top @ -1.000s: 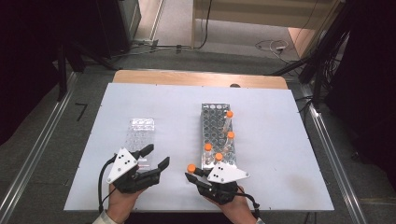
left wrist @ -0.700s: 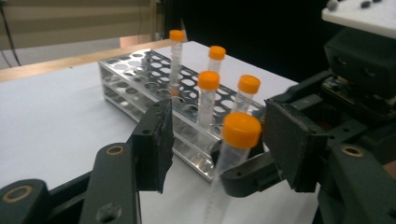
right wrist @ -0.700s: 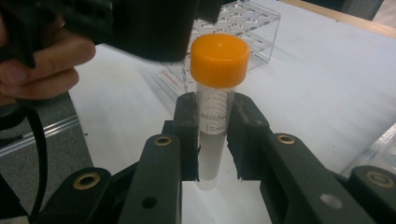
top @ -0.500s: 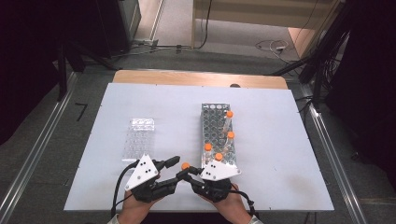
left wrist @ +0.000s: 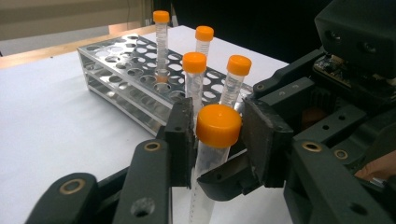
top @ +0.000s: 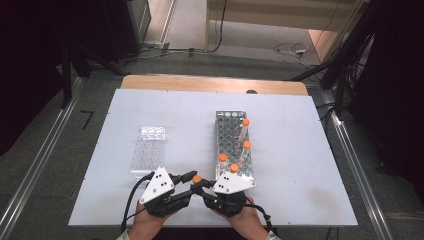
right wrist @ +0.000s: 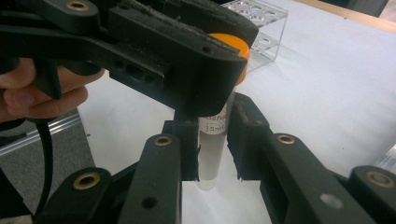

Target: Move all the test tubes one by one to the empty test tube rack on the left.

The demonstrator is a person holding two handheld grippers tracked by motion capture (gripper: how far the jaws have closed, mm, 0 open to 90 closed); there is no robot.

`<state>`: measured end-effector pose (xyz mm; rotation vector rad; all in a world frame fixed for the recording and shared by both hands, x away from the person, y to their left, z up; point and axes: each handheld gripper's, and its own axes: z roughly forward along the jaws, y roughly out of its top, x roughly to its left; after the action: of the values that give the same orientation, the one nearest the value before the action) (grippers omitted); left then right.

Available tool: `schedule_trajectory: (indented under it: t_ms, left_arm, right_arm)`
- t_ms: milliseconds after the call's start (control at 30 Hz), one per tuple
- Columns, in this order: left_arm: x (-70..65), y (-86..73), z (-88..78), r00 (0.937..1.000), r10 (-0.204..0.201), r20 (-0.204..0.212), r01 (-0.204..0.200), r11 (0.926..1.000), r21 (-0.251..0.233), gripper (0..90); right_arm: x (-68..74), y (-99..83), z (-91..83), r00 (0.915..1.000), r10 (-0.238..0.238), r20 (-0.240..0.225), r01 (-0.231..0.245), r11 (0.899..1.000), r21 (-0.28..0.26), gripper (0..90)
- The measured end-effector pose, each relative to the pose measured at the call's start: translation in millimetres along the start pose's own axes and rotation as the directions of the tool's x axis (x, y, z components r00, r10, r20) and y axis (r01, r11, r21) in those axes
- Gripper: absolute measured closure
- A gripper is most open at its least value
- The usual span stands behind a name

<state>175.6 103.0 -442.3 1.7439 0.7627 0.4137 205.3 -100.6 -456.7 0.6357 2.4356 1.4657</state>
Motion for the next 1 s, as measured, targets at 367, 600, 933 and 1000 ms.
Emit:
schedule_trajectory:
  t_ms: [367,600,933,1000]
  left_arm:
    - [1.1,-1.1,0.0,1.0000,-0.005,-0.003,0.005,1.0000,0.005,69.4]
    - [1.5,0.4,-2.1,0.9999,-0.016,0.004,0.016,0.9998,-0.007,69.8]
    - [10.7,2.7,-10.3,0.9981,-0.059,-0.014,0.059,0.9978,-0.032,69.9]
    - [14.6,3.8,-13.8,0.9966,-0.079,-0.025,0.077,0.9959,-0.047,69.8]
  right_arm:
    - [-0.9,-0.3,-0.5,1.0000,0.009,0.003,-0.009,1.000,-0.001,72.4]
    - [-2.7,-0.8,-2.5,0.9995,0.020,-0.026,-0.020,1.000,-0.010,61.3]
    - [-5.4,-2.8,-15.5,0.9989,0.022,-0.042,-0.022,1.000,-0.007,45.3]
    - [-6.4,-5.4,-21.8,0.9985,0.029,-0.047,-0.030,1.000,-0.007,43.4]
